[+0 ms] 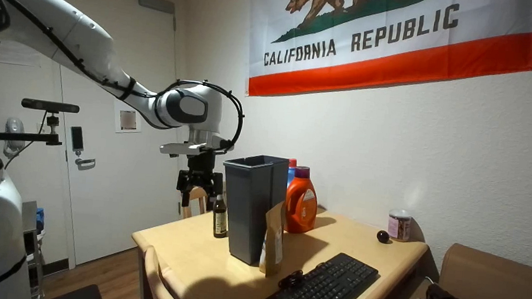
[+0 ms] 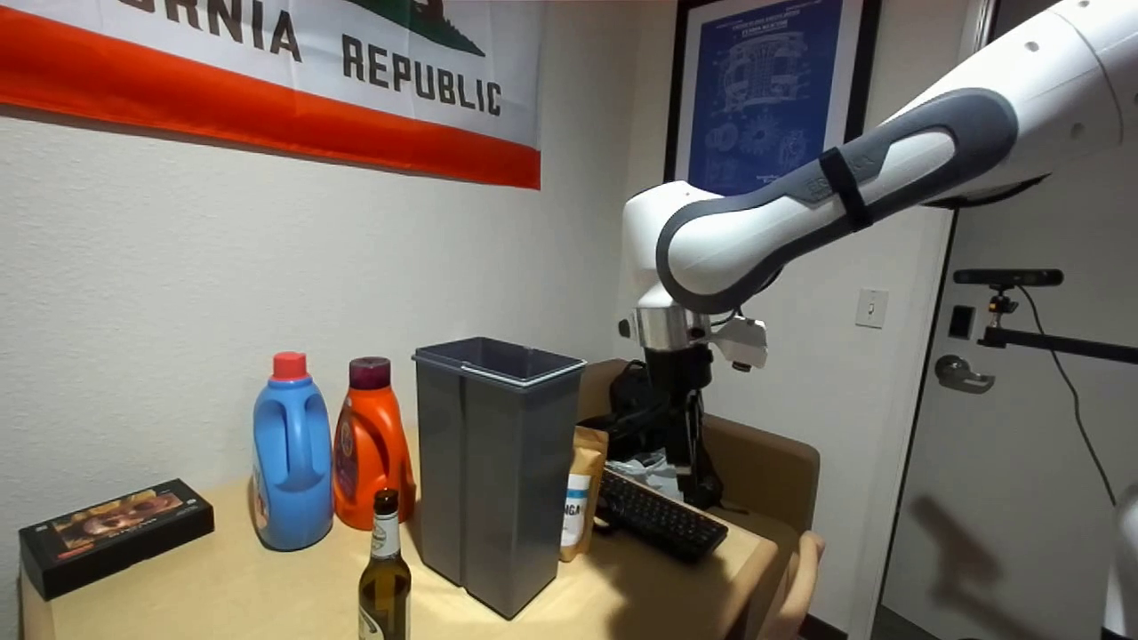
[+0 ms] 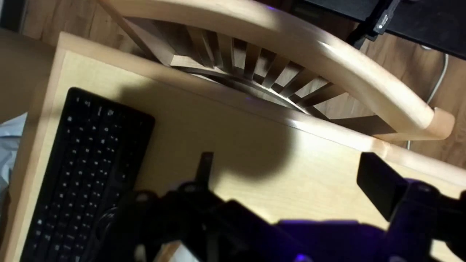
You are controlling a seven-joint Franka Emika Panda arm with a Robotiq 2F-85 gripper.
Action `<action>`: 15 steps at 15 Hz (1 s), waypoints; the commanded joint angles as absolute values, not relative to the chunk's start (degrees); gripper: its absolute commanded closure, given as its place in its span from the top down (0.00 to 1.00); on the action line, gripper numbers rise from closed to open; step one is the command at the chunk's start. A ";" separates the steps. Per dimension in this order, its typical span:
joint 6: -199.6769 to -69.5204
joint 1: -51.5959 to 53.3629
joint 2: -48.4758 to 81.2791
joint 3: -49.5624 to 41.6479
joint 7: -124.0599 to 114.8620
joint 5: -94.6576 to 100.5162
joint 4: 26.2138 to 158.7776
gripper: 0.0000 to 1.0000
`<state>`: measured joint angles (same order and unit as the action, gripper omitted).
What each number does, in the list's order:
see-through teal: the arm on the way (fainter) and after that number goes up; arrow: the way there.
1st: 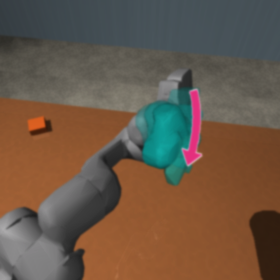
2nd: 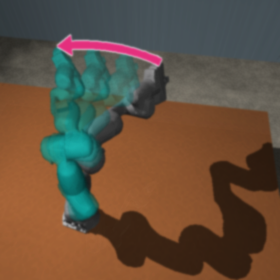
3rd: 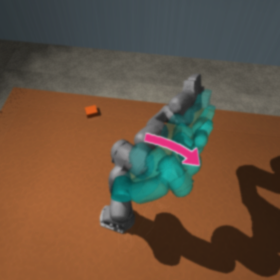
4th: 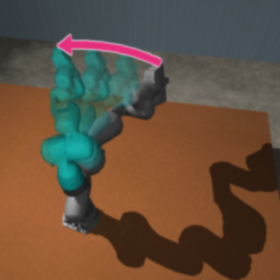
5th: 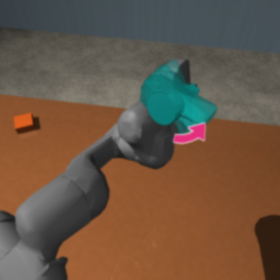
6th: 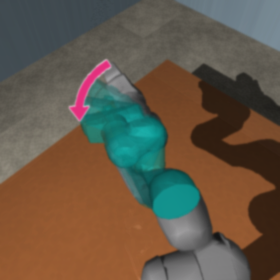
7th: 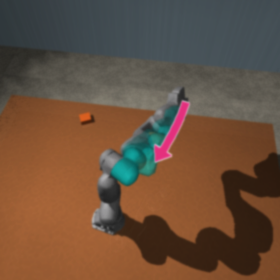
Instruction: Pick the glass bottle on the table and put it in the bin
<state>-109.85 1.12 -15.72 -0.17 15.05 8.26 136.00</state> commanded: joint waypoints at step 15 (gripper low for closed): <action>-109.59 11.54 -15.92 9.73 21.85 35.85 137.97 1.00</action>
<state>-106.95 10.17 -15.24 9.93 17.26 34.86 136.67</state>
